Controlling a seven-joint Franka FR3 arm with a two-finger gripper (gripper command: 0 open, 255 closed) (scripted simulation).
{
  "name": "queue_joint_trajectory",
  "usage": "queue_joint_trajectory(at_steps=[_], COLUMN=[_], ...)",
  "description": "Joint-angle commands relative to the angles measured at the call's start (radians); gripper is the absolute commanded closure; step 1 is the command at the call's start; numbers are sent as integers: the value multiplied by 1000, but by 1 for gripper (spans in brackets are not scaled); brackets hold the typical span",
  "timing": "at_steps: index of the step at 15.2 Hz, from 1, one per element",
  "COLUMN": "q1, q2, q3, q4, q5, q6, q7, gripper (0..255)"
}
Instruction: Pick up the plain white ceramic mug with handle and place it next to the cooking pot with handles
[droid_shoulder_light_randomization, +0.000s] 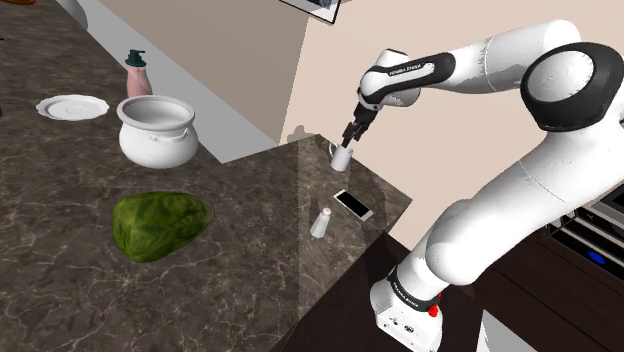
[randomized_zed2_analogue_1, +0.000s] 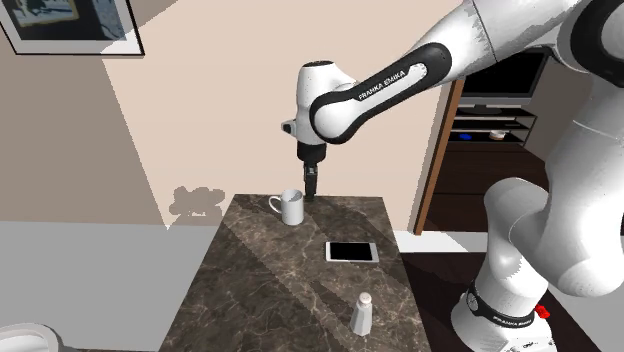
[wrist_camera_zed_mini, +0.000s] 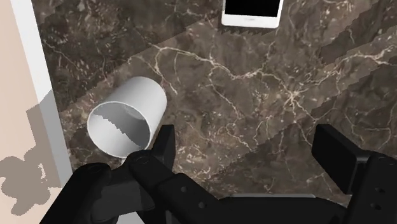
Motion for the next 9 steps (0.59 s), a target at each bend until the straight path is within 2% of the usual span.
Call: queue_joint_trajectory(at_steps=[1, 5, 9], q1=[4, -18, -84], q2=[90, 273, 453], q3=[-31, -55, -30], q4=[44, 143, 266], q5=[57, 194, 323], q6=[33, 73, 83], q7=[-81, -245, -389], gripper=[0, 0, 0])
